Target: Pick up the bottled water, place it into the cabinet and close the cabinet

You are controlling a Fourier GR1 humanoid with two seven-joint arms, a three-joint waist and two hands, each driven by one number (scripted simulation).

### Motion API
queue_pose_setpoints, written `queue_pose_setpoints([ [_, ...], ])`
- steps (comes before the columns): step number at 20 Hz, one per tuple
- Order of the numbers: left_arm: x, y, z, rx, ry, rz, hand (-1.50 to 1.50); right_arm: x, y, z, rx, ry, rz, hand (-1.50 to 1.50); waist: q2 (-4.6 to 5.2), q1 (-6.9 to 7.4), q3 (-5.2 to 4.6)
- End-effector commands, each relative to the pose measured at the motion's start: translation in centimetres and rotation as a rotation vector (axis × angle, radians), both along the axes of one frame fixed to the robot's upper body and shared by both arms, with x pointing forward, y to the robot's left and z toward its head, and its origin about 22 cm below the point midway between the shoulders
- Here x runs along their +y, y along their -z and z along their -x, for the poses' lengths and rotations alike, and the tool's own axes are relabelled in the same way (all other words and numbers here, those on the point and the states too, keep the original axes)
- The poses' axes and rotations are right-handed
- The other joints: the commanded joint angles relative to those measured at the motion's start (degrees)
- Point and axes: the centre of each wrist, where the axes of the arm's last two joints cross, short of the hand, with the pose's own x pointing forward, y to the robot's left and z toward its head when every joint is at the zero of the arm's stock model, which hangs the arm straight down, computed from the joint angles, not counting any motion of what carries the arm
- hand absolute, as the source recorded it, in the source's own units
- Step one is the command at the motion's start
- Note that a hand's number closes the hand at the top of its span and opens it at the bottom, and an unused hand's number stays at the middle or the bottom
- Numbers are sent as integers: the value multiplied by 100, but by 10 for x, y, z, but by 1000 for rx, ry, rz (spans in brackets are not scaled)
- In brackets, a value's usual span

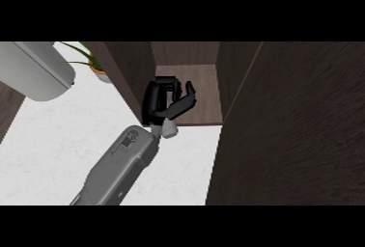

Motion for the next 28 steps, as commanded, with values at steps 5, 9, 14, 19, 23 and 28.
queue_pose_setpoints([
  [5,0,5,-18,89,-80,-5,150,-16,-9,1,-32,14,-14,-150,11,36,3],
  [9,4,16,-26,84,-141,-17,150,-8,-9,12,-33,15,-14,-150,17,-19,-2],
  [14,1,2,-50,84,-207,-100,150,-12,-2,20,-29,-9,-19,-150,48,-170,0],
  [19,8,3,-59,77,-280,-175,150,-20,-7,13,-37,-23,-20,-150,86,-178,-1],
  [23,14,12,-58,59,-308,-182,150,-27,-14,16,-47,-30,-1,-150,85,-170,-3],
  [28,19,17,-60,23,-338,-287,150,-14,4,12,-53,-31,-13,-150,118,-257,-6],
])
